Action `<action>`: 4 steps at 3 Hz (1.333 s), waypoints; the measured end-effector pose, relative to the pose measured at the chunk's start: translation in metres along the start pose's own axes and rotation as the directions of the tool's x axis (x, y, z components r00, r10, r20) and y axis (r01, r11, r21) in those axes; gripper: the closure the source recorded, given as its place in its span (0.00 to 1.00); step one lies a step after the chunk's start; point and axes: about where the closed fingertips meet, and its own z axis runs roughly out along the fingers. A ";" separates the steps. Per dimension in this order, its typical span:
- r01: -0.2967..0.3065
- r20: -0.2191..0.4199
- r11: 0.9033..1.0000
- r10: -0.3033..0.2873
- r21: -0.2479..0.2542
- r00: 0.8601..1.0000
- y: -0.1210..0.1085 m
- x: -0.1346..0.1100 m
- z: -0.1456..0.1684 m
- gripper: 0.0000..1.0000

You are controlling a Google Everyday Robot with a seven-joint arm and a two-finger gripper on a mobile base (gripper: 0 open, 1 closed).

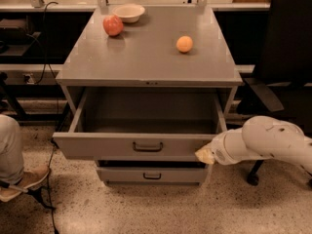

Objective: Close top drawer

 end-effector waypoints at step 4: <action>0.028 0.266 0.999 -0.020 -0.029 0.964 -0.044 -0.084 0.037 1.00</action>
Offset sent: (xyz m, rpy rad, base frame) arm 0.1227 0.0290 0.0209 0.2330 -0.2537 0.0108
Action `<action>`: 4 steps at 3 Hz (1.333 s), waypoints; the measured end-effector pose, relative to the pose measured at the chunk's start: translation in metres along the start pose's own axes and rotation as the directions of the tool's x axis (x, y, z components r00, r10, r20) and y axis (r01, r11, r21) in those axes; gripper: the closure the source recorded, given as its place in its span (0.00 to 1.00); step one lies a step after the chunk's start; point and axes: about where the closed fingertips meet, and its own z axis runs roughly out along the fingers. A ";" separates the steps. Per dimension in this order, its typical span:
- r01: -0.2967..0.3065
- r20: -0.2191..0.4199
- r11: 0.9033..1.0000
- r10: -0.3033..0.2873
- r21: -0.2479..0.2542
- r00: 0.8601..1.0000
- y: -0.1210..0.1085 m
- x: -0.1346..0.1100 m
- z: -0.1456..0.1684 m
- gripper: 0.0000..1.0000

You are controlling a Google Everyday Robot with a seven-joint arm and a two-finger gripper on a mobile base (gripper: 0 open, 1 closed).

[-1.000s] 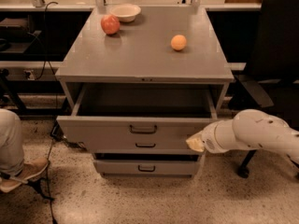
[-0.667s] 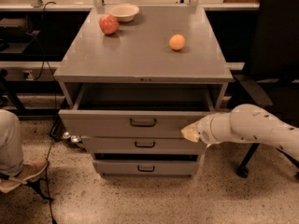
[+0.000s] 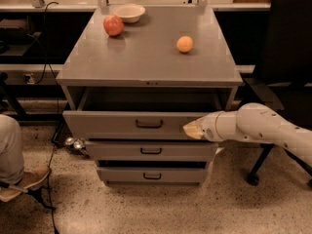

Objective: Close top drawer

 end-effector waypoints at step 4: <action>-0.017 -0.029 1.000 0.018 0.006 0.999 0.011 -0.004 -0.007 1.00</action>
Offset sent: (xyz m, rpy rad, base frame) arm 0.0270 0.0109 0.0059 0.0622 -0.0511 0.0343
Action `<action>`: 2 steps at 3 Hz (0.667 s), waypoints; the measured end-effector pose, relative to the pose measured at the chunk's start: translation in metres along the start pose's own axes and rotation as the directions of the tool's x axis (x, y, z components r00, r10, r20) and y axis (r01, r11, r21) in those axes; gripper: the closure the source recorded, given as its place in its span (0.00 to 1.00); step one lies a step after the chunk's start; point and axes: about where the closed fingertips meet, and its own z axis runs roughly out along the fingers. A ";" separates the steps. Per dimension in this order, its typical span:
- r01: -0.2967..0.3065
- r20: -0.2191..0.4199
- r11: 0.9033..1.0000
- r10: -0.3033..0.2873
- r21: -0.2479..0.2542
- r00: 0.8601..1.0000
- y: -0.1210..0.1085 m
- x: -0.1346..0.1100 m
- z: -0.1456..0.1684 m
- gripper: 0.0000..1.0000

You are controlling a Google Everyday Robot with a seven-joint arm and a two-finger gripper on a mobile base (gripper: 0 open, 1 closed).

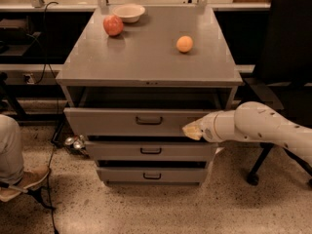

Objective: Close top drawer

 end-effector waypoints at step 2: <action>-0.070 -0.066 0.994 0.075 0.081 0.995 0.015 0.021 -0.026 1.00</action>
Offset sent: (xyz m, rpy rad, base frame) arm -0.0407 -0.0233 0.0007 -0.0653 0.0580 -0.1616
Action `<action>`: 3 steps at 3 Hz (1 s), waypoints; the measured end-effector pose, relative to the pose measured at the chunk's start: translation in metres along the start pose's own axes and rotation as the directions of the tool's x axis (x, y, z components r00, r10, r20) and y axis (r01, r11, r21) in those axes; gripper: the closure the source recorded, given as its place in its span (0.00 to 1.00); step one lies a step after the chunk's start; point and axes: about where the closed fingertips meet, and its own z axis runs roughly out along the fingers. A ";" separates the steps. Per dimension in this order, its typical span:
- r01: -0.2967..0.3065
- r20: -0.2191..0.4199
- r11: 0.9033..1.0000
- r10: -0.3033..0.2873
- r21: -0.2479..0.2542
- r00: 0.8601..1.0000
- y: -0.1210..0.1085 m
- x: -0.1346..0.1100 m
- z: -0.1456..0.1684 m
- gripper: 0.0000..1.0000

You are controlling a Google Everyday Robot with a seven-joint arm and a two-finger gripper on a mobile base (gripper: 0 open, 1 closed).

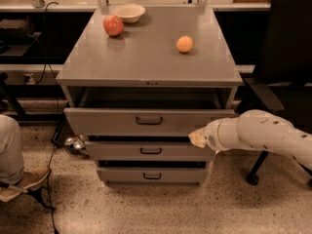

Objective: Close top drawer

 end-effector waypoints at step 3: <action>-0.014 0.103 1.000 0.014 0.005 0.995 -0.042 -0.011 0.045 1.00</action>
Offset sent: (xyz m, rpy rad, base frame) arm 0.0509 -0.0181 -0.0298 0.0683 -0.0721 -0.0484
